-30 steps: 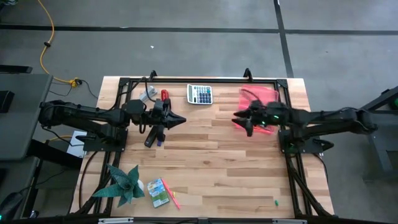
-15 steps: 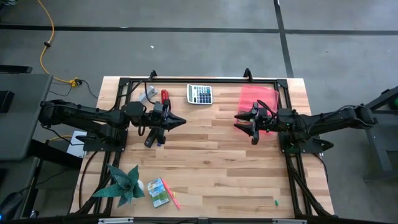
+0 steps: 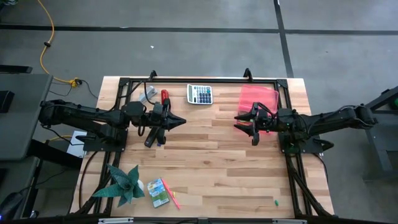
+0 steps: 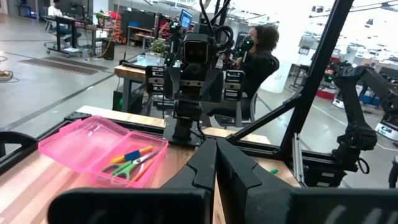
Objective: Pack school essentials
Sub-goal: Put the pink pencil into the pink supply box
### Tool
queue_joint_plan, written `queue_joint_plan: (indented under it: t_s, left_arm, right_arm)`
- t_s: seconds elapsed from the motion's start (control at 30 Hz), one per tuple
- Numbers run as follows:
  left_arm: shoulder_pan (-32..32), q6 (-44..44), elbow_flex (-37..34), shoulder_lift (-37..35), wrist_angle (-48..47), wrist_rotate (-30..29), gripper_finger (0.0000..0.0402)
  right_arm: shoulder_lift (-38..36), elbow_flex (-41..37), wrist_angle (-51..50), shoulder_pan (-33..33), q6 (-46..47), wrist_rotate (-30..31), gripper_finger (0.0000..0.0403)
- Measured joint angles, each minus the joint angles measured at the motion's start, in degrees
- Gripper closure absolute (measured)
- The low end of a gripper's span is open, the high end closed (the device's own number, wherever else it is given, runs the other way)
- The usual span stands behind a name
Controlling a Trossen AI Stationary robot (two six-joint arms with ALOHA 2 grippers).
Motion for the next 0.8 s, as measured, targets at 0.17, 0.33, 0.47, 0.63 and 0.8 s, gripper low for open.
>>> queue_joint_plan:
  t_s: [0.17, 0.33, 0.47, 0.63, 0.8]
  left_arm:
    - [0.0, 0.0, 0.0, 0.0, 0.0, 0.0, 0.04]
    - [0.0, 0.0, 0.0, 0.0, 0.0, 0.0, 0.04]
    - [0.0, 0.0, 0.0, 0.0, -0.7, 0.5, 0.0397]
    - [0.0, 1.0, 2.8, 0.0, -12.9, 0.6, 0.0345]
    - [0.0, 4.5, 6.2, 0.0, -18.4, -0.4, 0.0257]
  right_arm:
    - [0.0, 0.0, 0.0, 0.0, -0.1, -0.2, 0.0365]
    - [0.0, 0.0, 0.0, 0.0, 1.2, -0.5, 0.0387]
    - [0.0, 0.0, 0.0, 0.0, 1.2, -0.5, 0.0399]
    - [0.0, 0.0, 0.0, 0.0, 1.4, -0.9, 0.0401]
    - [0.1, 0.0, 0.0, 0.0, 2.5, -1.0, 0.0402]
